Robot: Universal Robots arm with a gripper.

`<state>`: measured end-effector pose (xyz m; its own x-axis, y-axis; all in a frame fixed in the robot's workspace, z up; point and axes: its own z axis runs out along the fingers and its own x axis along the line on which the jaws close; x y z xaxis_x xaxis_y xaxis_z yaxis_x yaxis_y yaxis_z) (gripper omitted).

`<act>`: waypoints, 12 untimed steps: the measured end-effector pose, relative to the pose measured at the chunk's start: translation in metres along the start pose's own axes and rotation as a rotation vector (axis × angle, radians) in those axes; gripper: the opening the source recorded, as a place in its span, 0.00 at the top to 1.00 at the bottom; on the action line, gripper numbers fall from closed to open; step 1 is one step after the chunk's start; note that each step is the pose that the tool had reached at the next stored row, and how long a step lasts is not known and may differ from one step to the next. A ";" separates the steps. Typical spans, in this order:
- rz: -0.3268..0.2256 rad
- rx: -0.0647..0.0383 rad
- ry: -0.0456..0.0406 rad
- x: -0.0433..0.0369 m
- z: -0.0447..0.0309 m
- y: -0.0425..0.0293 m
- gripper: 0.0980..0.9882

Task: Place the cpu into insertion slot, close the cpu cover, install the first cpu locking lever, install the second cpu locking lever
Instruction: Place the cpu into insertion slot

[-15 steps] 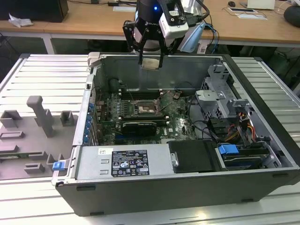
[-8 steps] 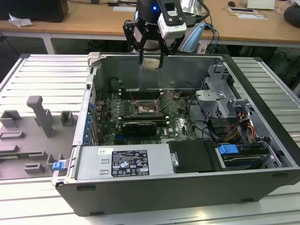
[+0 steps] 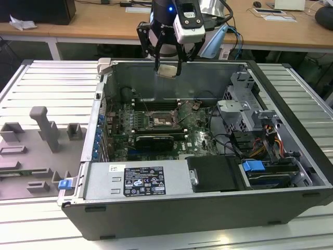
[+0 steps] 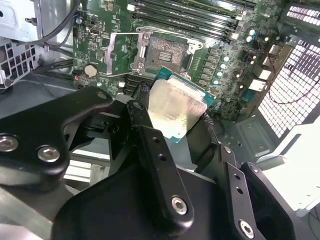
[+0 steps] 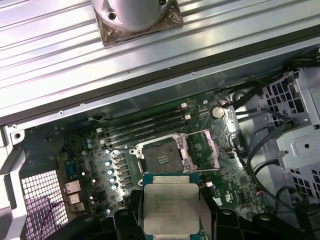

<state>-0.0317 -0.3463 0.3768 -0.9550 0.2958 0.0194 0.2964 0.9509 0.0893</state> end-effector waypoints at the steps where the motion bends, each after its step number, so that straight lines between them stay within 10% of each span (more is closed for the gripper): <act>1: 0.007 0.000 -0.0006 0.0000 0.0000 0.0000 0.50; 12: 0.079 -0.001 -0.0071 0.0000 0.0000 0.0000 0.50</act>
<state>-0.0317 -0.3463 0.3768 -0.9287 0.3703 0.0193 0.3705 0.9245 0.0893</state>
